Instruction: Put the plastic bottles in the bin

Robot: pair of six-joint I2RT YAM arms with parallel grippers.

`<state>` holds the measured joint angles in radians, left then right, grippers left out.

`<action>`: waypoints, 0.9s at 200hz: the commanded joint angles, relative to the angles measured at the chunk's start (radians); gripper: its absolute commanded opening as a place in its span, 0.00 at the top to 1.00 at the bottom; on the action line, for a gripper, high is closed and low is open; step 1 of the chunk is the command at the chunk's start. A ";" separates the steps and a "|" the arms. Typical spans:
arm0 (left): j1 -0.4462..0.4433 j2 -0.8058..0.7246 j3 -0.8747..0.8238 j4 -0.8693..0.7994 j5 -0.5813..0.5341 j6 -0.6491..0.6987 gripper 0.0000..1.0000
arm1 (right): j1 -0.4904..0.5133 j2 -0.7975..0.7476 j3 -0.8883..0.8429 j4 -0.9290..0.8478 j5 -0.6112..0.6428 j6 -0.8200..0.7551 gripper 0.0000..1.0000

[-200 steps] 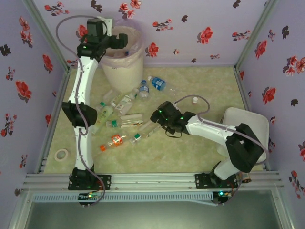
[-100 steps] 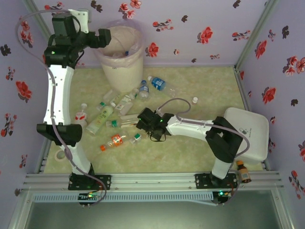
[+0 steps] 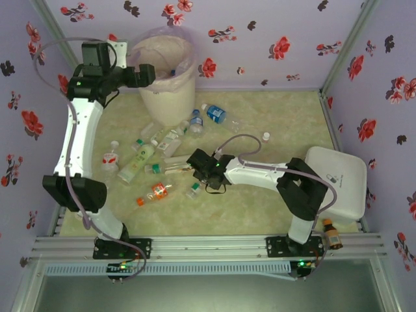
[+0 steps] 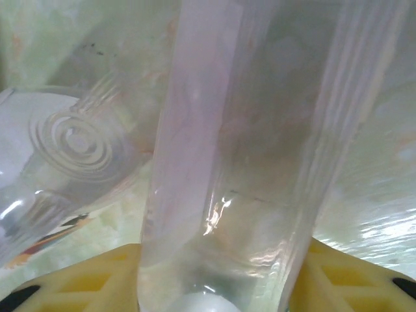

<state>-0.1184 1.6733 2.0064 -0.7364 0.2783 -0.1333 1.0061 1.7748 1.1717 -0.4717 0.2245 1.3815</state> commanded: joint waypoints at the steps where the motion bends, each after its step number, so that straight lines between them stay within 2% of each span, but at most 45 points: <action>1: 0.002 -0.104 -0.060 0.072 0.041 -0.052 0.00 | -0.013 -0.065 -0.005 -0.151 0.099 -0.117 0.52; 35: 0.001 -0.214 -0.216 0.142 0.078 -0.139 0.00 | -0.056 -0.171 -0.044 -0.194 0.102 -0.314 0.64; 60: -0.022 -0.295 -0.381 0.233 0.171 -0.267 0.00 | -0.115 -0.289 -0.138 -0.069 0.032 -0.509 0.67; 71: -0.041 -0.326 -0.450 0.275 0.198 -0.304 0.00 | -0.148 -0.318 -0.166 -0.028 -0.063 -0.589 0.60; 80: -0.053 -0.349 -0.494 0.299 0.199 -0.329 0.00 | -0.159 -0.326 -0.162 -0.064 -0.090 -0.608 0.52; 100: -0.064 -0.392 -0.573 0.324 0.189 -0.375 0.00 | -0.161 -0.304 -0.141 -0.159 -0.108 -0.632 0.24; 119: -0.077 -0.432 -0.643 0.335 0.152 -0.393 0.00 | -0.159 -0.257 -0.121 -0.157 -0.130 -0.654 0.01; 147: -0.093 -0.468 -0.715 0.305 0.084 -0.382 0.00 | -0.141 -0.127 -0.024 -0.176 -0.161 -0.700 0.01; 180: -0.096 -0.502 -0.783 0.295 0.069 -0.396 0.00 | -0.138 -0.021 0.039 -0.237 -0.061 -0.779 0.01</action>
<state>-0.2081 1.2068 1.2644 -0.4637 0.3779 -0.5003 0.8631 1.7138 1.1713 -0.6361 0.1036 0.6952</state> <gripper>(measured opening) 0.997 0.993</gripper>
